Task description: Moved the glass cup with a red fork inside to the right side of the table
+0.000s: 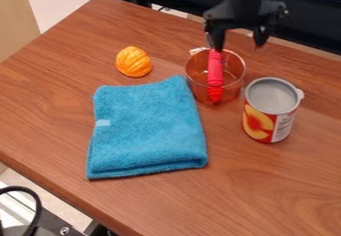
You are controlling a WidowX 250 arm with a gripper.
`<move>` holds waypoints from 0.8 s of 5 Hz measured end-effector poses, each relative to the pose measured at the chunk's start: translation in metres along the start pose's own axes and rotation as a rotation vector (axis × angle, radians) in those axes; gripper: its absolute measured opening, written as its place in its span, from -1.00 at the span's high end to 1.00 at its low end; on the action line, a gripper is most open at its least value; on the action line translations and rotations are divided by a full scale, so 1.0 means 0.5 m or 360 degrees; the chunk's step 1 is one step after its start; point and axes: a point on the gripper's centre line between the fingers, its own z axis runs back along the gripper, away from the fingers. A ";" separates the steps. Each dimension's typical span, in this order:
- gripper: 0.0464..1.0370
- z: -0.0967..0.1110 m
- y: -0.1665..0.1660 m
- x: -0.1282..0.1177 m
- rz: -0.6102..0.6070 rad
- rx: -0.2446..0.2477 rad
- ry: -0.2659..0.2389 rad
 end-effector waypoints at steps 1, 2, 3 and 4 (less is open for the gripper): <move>-0.92 -0.001 0.028 -0.003 -0.0028 0.0070 0.0091; -0.92 -0.002 0.068 -0.003 -0.0089 0.0133 0.0182; -0.92 0.013 0.134 -0.008 -0.0291 0.0134 0.0190; -0.92 0.013 0.199 -0.012 -0.0495 0.0028 0.0222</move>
